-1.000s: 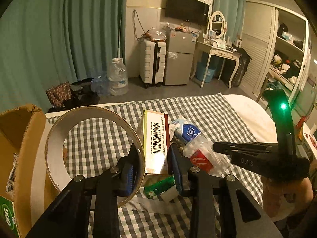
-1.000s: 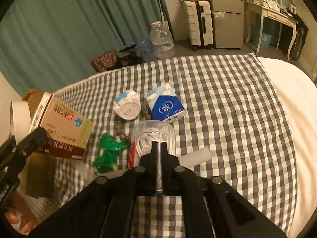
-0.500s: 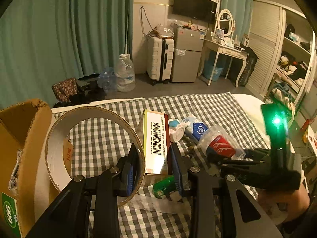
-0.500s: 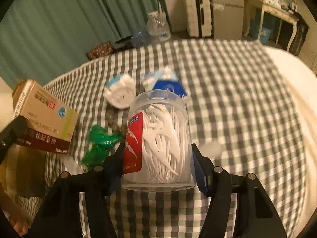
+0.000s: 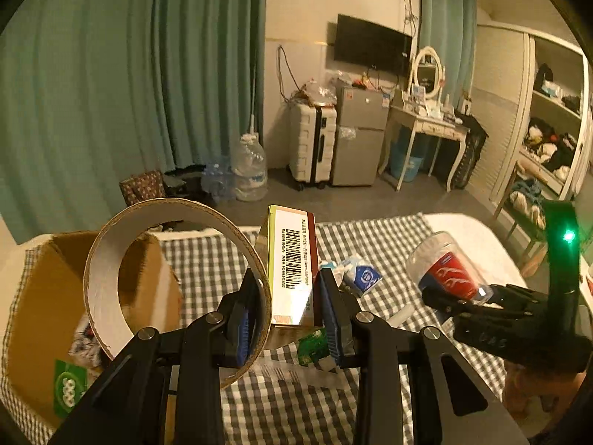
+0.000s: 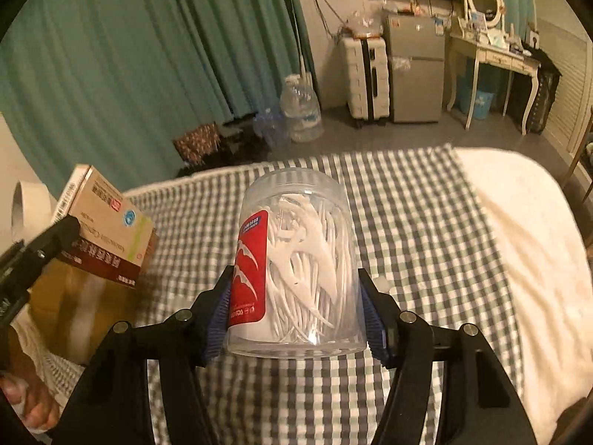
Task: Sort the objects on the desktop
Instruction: 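Lift the medicine box and floss jar and carry both toward the cardboard box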
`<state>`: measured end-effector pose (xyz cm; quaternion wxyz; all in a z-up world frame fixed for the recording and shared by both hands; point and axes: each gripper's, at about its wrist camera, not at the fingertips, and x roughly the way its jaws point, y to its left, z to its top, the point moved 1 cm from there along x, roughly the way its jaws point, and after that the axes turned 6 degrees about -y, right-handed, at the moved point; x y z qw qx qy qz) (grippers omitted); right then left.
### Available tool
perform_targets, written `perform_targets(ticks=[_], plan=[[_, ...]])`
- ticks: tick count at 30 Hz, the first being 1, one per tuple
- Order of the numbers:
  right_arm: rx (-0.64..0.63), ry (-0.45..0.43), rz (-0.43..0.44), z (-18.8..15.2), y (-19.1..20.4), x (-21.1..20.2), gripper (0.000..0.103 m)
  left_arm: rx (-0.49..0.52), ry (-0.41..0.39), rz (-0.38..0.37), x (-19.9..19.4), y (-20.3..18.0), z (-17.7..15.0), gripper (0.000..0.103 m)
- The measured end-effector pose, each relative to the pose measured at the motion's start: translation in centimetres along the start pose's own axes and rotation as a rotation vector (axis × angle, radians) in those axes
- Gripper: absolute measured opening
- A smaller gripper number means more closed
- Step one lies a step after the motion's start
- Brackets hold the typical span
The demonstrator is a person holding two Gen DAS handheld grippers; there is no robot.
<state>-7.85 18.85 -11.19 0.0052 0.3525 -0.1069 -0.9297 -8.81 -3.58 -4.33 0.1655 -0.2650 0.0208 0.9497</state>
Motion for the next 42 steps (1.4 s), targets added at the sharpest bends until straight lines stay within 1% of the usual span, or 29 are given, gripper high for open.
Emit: perform_targets(ticks=[2,6,10,13,18,26,29,31,37,42], plan=[[-0.004,-0.027,0.003,0.5,0.8,-1.7,0.061,-0.007,-0.024,0.004,-1.7,0.3,0.5,0.032],[-0.016,-0.099,0.014,1.9,2.2,-6.3,0.061,-0.01,-0.075,0.019,-5.3,0.9,1.7,0.032],[-0.025,-0.154,0.035,2.6,3.5,-10.0,0.061,-0.01,-0.109,0.033,-8.6,1.6,2.6,0.032],[-0.044,-0.185,0.047,3.1,4.7,-11.8,0.061,-0.01,-0.115,0.055,-10.2,2.0,2.9,0.032],[-0.071,-0.235,0.06,3.6,6.5,-14.2,0.061,-0.025,-0.154,0.072,-12.7,2.9,3.5,0.032],[-0.11,-0.269,0.081,4.1,9.1,-15.9,0.061,-0.021,-0.195,0.092,-14.7,4.5,4.3,0.032],[-0.128,-0.281,0.097,4.3,10.4,-16.2,0.061,-0.011,-0.222,0.115,-15.6,5.6,4.2,0.032],[-0.135,-0.286,0.109,4.4,11.3,-16.3,0.061,-0.009,-0.214,0.134,-15.6,6.4,4.1,0.032],[-0.176,-0.278,0.145,4.5,14.9,-15.1,0.061,-0.039,-0.209,0.187,-15.8,9.8,3.9,0.032],[-0.209,-0.259,0.191,4.1,17.9,-13.6,0.061,-0.057,-0.202,0.235,-16.1,12.0,3.3,0.032]])
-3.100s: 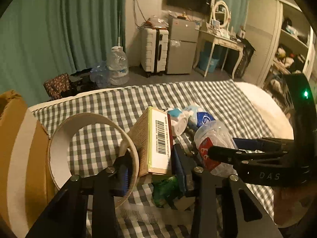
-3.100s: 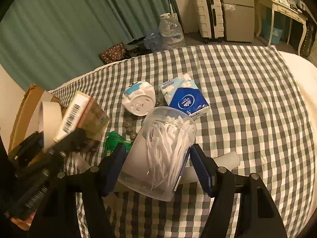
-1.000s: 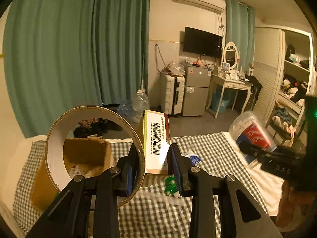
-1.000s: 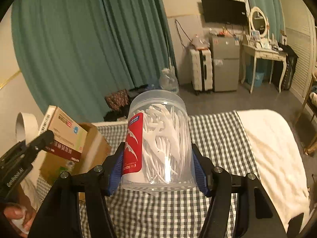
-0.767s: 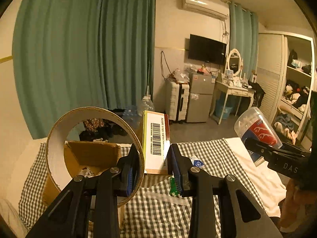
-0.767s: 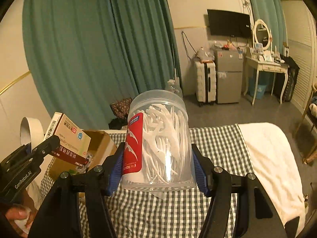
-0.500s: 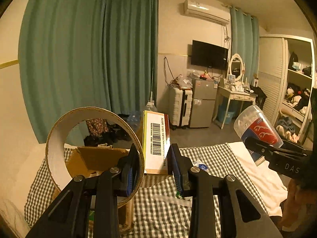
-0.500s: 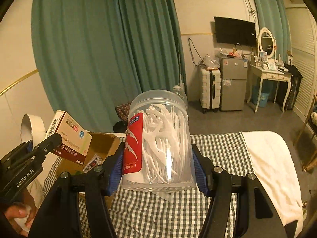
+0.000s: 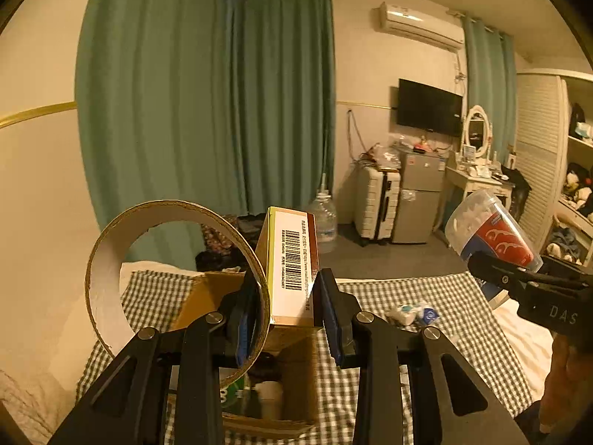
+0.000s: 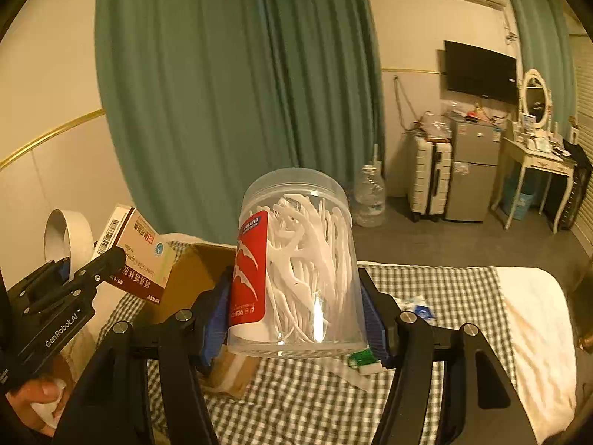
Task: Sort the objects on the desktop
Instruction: 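Lift the medicine box and floss jar and carry both toward the cardboard box, then lower the medicine box and floss jar into the box and open both tools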
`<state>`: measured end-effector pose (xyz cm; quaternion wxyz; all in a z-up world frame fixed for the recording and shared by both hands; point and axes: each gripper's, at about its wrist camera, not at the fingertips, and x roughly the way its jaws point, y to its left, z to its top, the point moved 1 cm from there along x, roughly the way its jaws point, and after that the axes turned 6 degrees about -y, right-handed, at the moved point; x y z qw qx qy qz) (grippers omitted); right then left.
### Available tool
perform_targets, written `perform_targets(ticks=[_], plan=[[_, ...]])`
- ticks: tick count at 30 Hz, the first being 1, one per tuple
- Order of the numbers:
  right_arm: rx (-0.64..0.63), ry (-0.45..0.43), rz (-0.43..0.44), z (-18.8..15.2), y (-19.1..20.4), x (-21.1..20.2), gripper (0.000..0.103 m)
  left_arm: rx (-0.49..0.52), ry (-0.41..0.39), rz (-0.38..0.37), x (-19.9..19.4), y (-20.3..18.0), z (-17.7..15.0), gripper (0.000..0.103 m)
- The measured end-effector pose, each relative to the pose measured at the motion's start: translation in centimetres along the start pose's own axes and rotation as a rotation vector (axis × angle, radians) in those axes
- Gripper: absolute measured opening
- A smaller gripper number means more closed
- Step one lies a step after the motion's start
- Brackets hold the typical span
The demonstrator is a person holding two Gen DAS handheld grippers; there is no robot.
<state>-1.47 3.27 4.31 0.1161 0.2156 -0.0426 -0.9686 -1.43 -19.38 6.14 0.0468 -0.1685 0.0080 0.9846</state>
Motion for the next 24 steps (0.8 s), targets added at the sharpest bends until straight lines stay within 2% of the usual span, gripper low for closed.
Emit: perform_targets(ticks=[11,24], plan=[[-0.02,0.04,0.089,-0.9,3.9,4.2,0.061,-0.022,0.063,0.043,2.5,3.1,-2.3,0.032],[-0.066,0.159,0.144,-3.5,6.5,12.5,0.061,-0.067,0.272,0.049,9.9,5.6,-7.9,0.032]])
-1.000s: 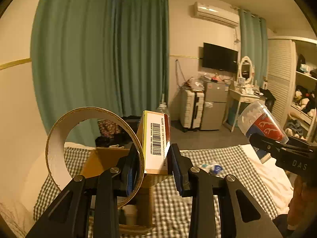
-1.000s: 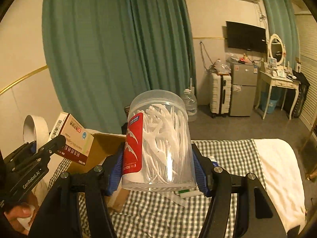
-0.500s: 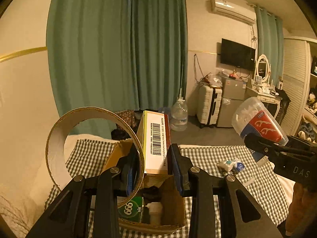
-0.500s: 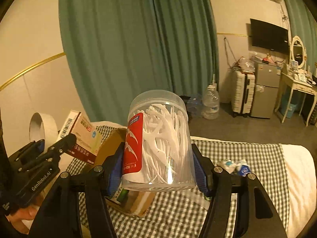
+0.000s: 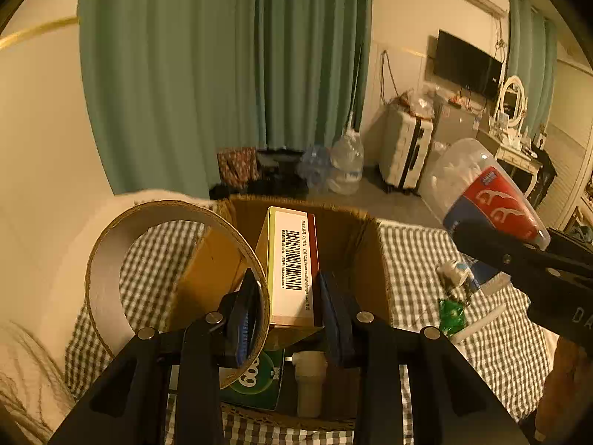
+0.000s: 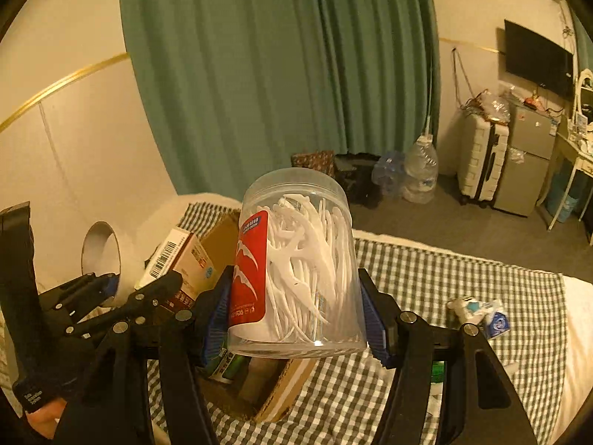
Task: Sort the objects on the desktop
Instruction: 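Lower the medicine box and floss jar into the box and open both tools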
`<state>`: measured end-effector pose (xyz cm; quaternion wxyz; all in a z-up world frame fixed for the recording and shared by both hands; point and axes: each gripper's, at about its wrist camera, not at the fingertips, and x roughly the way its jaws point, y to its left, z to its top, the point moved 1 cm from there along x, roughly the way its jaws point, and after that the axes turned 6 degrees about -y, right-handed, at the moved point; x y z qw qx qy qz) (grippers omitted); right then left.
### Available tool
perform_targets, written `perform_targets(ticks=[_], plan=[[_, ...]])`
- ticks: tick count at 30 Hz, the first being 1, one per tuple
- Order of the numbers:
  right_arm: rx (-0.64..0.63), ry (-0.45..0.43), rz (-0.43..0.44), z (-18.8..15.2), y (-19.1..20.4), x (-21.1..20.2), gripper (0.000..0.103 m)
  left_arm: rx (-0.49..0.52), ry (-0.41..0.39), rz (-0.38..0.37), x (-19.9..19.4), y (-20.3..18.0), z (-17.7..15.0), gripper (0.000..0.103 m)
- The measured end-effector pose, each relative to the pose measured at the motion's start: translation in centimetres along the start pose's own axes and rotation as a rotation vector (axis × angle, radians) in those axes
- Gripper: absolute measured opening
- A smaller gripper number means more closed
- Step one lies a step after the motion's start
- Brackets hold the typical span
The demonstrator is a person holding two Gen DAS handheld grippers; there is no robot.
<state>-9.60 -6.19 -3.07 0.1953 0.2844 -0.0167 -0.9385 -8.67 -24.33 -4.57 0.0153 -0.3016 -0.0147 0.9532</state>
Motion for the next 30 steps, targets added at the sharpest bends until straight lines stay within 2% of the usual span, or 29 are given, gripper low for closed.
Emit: perform_targets(ticks=[9,12,14,17,21,24,25,26,27,28,29,30], plan=[[-0.067,0.131,0.022,-2.0,1.0,7.7,0.061,-0.017,0.137,0.013,5.4,1.5,-2.8,0.032],[-0.089,0.159,0.028,-2.7,1.4,9.8,0.061,-0.026,0.129,-0.009,6.2,2.2,-3.1,0.033],[-0.091,0.169,0.029,-2.8,1.3,10.9,0.061,-0.025,0.129,-0.003,7.1,2.3,-2.5,0.033],[-0.085,0.192,0.03,-3.0,0.9,12.6,0.061,-0.053,0.132,-0.032,8.2,2.8,-1.8,0.034],[-0.098,0.226,0.023,-3.9,0.7,14.3,0.061,-0.054,0.137,-0.029,9.5,3.0,-1.2,0.036],[-0.114,0.242,0.0,-4.3,0.5,15.2,0.062,-0.048,0.152,-0.005,10.4,3.0,-1.1,0.043],[-0.118,0.241,-0.008,-4.4,0.5,15.3,0.062,-0.048,0.156,0.004,10.5,3.1,-1.2,0.049],[-0.124,0.24,-0.016,-4.4,0.6,15.4,0.062,-0.05,0.161,0.028,10.6,3.3,-1.2,0.061],[-0.126,0.243,-0.027,-4.5,0.5,15.3,0.062,-0.057,0.165,0.064,10.6,3.6,-1.1,0.069],[-0.119,0.245,-0.031,-4.5,0.7,15.2,0.061,-0.066,0.169,0.091,10.5,3.9,-1.0,0.083],[-0.104,0.248,-0.028,-4.4,0.5,15.2,0.061,-0.08,0.172,0.095,10.4,4.3,-0.9,0.09],[-0.08,0.249,-0.013,-4.3,0.2,15.0,0.061,-0.104,0.168,0.061,10.1,4.6,-0.8,0.091]])
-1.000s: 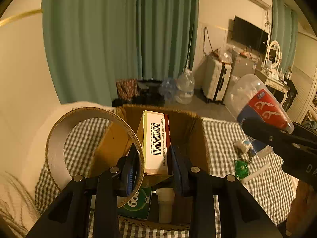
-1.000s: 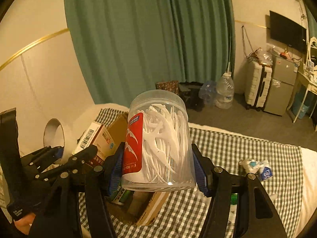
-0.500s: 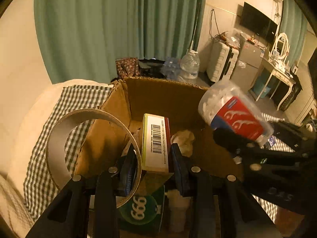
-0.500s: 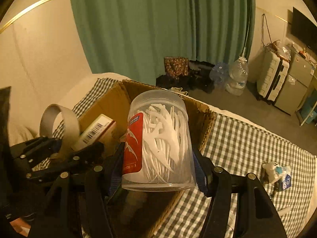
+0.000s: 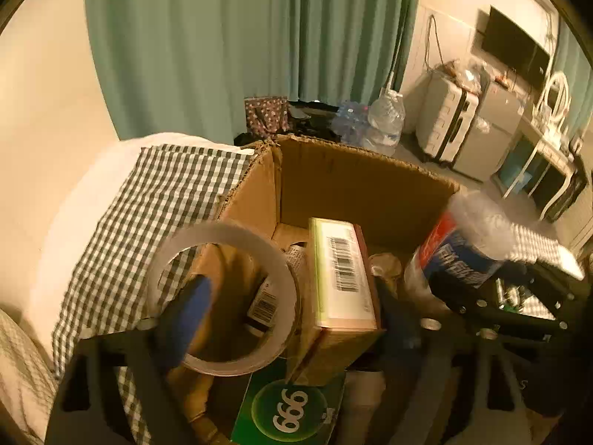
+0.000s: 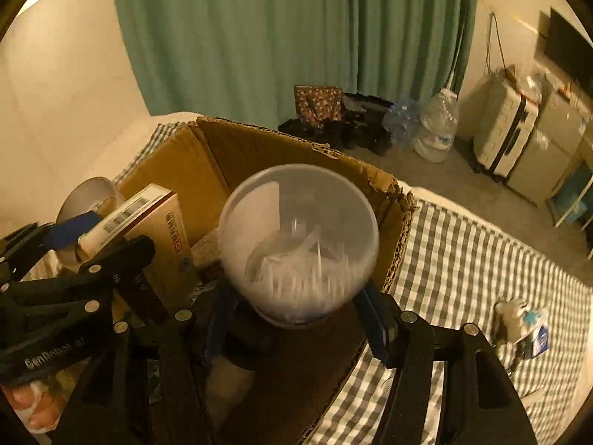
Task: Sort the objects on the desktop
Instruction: 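Lower the medicine box and floss jar into the box and open both tools, then move both tools back over the remaining items on the bedspread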
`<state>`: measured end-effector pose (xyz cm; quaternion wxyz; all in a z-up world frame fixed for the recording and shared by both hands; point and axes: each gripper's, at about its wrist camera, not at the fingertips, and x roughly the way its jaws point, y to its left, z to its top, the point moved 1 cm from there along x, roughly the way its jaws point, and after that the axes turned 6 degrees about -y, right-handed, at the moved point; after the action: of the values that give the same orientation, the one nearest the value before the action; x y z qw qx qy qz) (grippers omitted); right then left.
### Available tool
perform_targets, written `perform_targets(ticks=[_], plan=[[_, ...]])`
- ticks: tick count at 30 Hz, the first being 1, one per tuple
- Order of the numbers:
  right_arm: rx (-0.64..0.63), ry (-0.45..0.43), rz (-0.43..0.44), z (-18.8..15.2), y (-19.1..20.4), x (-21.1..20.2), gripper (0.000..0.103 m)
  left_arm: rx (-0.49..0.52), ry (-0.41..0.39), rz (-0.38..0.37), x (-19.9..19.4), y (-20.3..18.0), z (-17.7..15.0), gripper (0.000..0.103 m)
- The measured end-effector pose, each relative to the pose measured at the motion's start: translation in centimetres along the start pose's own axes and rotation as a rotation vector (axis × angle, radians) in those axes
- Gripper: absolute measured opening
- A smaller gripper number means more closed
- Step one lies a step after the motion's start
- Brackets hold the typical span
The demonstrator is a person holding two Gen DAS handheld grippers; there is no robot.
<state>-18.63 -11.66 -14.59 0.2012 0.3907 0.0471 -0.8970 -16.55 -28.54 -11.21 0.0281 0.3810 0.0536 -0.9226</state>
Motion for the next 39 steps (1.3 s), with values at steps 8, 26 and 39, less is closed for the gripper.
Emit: perform_targets(ticks=[8,26,39], plan=[[0.012,-0.046,-0.045,0.9,-0.1,-2.9,0.072,0.017,-0.028,-0.004,-2.6,-0.8,0.9,0.097],[0.044,-0.174,-0.079,1.9,-1.8,-12.8,0.078,0.077,-0.17,-0.01,-11.6,-5.2,2.9,0.098],[0.11,-0.312,-0.153,0.9,-6.0,-24.4,0.08,0.11,-0.353,-0.038,-20.9,-10.4,3.4,0.098]])
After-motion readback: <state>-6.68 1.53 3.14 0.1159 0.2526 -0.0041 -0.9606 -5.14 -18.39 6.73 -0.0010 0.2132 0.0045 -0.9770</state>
